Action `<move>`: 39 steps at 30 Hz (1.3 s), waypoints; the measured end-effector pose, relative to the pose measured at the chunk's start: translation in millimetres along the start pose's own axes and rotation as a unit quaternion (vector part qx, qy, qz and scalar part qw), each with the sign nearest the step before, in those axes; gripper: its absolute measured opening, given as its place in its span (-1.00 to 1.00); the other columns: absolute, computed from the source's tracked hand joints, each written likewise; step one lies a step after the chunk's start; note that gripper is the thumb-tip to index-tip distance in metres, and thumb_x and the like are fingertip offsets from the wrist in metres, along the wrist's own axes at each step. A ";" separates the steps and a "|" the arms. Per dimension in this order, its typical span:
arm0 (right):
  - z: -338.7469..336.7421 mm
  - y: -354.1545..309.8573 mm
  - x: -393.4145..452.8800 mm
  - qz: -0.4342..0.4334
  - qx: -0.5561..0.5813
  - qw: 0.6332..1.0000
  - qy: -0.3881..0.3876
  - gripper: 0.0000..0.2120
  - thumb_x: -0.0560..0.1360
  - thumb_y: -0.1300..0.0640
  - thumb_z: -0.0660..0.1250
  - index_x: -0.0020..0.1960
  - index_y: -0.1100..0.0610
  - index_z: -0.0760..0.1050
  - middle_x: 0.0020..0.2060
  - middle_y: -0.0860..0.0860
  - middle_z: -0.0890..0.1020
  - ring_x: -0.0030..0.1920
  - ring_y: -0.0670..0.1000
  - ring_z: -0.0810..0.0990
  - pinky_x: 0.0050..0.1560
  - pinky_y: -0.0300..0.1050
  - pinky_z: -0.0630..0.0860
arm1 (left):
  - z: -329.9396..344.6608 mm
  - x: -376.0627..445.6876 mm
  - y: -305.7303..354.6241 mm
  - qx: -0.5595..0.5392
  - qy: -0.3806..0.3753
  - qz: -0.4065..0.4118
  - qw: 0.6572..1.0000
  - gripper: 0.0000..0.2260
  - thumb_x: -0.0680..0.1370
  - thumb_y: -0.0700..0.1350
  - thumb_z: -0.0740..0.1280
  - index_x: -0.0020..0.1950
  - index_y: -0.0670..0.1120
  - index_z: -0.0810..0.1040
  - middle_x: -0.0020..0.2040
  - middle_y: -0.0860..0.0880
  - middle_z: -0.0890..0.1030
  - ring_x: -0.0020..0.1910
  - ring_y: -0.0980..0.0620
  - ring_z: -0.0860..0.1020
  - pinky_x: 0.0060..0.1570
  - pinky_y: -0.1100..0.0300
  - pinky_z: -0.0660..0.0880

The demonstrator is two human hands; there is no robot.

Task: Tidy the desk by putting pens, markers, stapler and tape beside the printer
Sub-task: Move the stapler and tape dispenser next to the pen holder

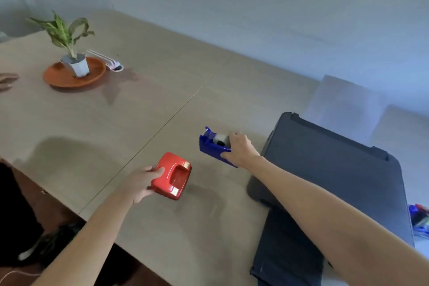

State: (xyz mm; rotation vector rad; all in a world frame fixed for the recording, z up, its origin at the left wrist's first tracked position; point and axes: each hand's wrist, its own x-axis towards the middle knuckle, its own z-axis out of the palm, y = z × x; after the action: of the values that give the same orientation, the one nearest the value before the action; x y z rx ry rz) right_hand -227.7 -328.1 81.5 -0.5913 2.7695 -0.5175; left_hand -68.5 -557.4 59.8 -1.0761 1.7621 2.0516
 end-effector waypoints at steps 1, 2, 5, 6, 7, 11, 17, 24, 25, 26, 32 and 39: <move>-18.3 1.1 -4.7 -0.012 0.013 1.000 0.024 -0.65 0.36 0.12 0.43 0.06 0.23 0.44 0.01 0.14 0.54 -0.11 0.11 0.53 -0.20 -0.07 0.49 | 8.8 -7.3 10.7 -0.006 -0.011 0.017 1.000 -0.89 0.58 -0.21 0.27 0.10 -0.17 0.50 -0.10 -0.15 0.58 -0.01 -0.14 0.52 0.28 -0.12 0.39; -38.2 4.0 -10.6 -0.022 0.021 0.998 0.047 -0.66 0.36 0.11 0.43 0.04 0.22 0.42 0.00 0.12 0.54 -0.12 0.09 0.51 -0.20 -0.08 0.47 | 20.1 -15.1 21.9 -0.012 -0.020 0.035 0.999 -0.84 0.59 -0.22 0.26 0.15 -0.19 0.48 -0.09 -0.16 0.57 -0.02 -0.14 0.52 0.28 -0.13 0.40; -102.5 19.3 -36.3 -0.042 0.010 0.992 0.115 -0.67 0.38 0.06 0.43 0.00 0.21 0.39 -0.08 0.06 0.46 -0.15 0.07 0.45 -0.22 -0.12 0.38 | 64.0 -39.5 51.9 -0.022 -0.059 0.081 0.995 -0.84 0.60 -0.23 0.23 0.17 -0.20 0.47 0.02 -0.20 0.54 0.05 -0.15 0.50 0.27 -0.10 0.39; -125.8 31.1 -50.4 -0.040 0.006 0.990 0.138 -0.66 0.38 0.06 0.43 0.01 0.22 0.40 -0.10 0.05 0.43 -0.16 0.06 0.43 -0.24 -0.16 0.35 | 85.9 -47.4 60.0 -0.017 -0.080 0.091 0.992 -0.87 0.60 -0.24 0.23 0.12 -0.20 0.50 0.03 -0.20 0.54 0.08 -0.16 0.49 0.27 -0.10 0.39; -146.1 41.2 -62.7 -0.037 0.007 0.986 0.160 -0.64 0.38 0.07 0.44 0.02 0.24 0.41 -0.11 0.05 0.42 -0.17 0.06 0.43 -0.26 -0.17 0.35 | 105.6 -56.3 67.4 -0.021 -0.102 0.102 0.989 -0.90 0.60 -0.24 0.22 0.04 -0.19 0.52 -0.01 -0.18 0.55 0.07 -0.15 0.49 0.24 -0.10 0.41; -218.4 108.1 -128.1 0.013 0.005 0.972 0.235 -0.61 0.36 0.06 0.45 0.04 0.28 0.43 -0.09 0.10 0.48 -0.17 0.09 0.46 -0.18 -0.11 0.41 | 200.4 -87.5 82.2 -0.008 -0.217 0.119 0.969 -0.90 0.59 -0.22 0.22 0.00 -0.18 0.52 0.01 -0.19 0.61 -0.01 -0.14 0.58 0.22 -0.06 0.44; -276.7 239.1 -248.7 0.140 -0.006 0.943 0.301 -0.60 0.36 0.06 0.47 0.04 0.28 0.45 -0.15 0.06 0.47 -0.20 0.07 0.43 -0.22 -0.14 0.34 | 355.3 -144.0 57.2 0.040 -0.336 0.078 0.938 -0.89 0.57 -0.17 0.27 0.01 -0.19 0.53 0.08 -0.23 0.61 0.13 -0.18 0.57 0.13 -0.03 0.52; -260.0 379.1 -357.3 0.294 0.065 0.904 0.305 -0.57 0.31 0.05 0.52 0.03 0.25 0.47 -0.16 0.07 0.50 -0.19 0.10 0.47 -0.32 -0.16 0.37 | 493.3 -207.6 -24.7 0.060 -0.356 0.003 0.933 -0.93 0.58 -0.24 0.27 -0.04 -0.21 0.53 -0.05 -0.19 0.63 -0.06 -0.12 0.61 -0.04 0.01 0.58; -253.5 394.9 -368.8 0.313 0.080 0.896 0.304 -0.59 0.30 0.06 0.53 0.00 0.25 0.47 -0.19 0.05 0.48 -0.21 0.10 0.46 -0.39 -0.17 0.33 | 509.2 -212.1 -38.7 0.065 -0.358 -0.008 0.932 -0.92 0.59 -0.23 0.25 0.01 -0.21 0.52 -0.06 -0.18 0.63 -0.09 -0.11 0.61 -0.09 0.03 0.59; -245.2 408.7 -377.3 0.330 0.091 0.890 0.300 -0.60 0.30 0.06 0.53 -0.02 0.24 0.46 -0.22 0.04 0.47 -0.22 0.10 0.46 -0.44 -0.19 0.30 | 522.6 -215.4 -52.2 0.070 -0.359 -0.018 0.931 -0.90 0.60 -0.23 0.24 0.06 -0.22 0.51 -0.05 -0.19 0.63 -0.10 -0.10 0.62 -0.14 0.05 0.59; -184.2 471.6 -395.7 0.411 0.143 0.863 0.256 -0.66 0.28 0.06 0.53 -0.15 0.21 0.44 -0.19 0.13 0.53 -0.23 0.13 0.50 -0.29 -0.14 0.41 | 586.5 -199.3 -137.3 0.086 -0.285 -0.049 0.953 -0.85 0.63 -0.21 0.18 0.15 -0.21 0.47 0.02 -0.21 0.60 -0.05 -0.19 0.61 -0.08 -0.14 0.61; -122.1 496.1 -374.1 0.464 0.190 0.839 0.214 -0.71 0.32 0.09 0.47 -0.16 0.21 0.41 -0.21 0.12 0.50 -0.19 0.13 0.47 -0.23 -0.12 0.37 | 619.9 -156.4 -185.5 0.164 -0.117 -0.022 0.979 -0.72 0.61 -0.11 0.18 0.26 -0.19 0.49 0.13 -0.22 0.62 0.06 -0.21 0.61 0.02 0.01 0.56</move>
State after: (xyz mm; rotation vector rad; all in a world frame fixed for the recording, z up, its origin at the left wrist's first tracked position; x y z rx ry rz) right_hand -106.4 293.1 62.9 1.0333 2.7429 -0.9670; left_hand -79.4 107.3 25.7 -0.7372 1.8478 1.7008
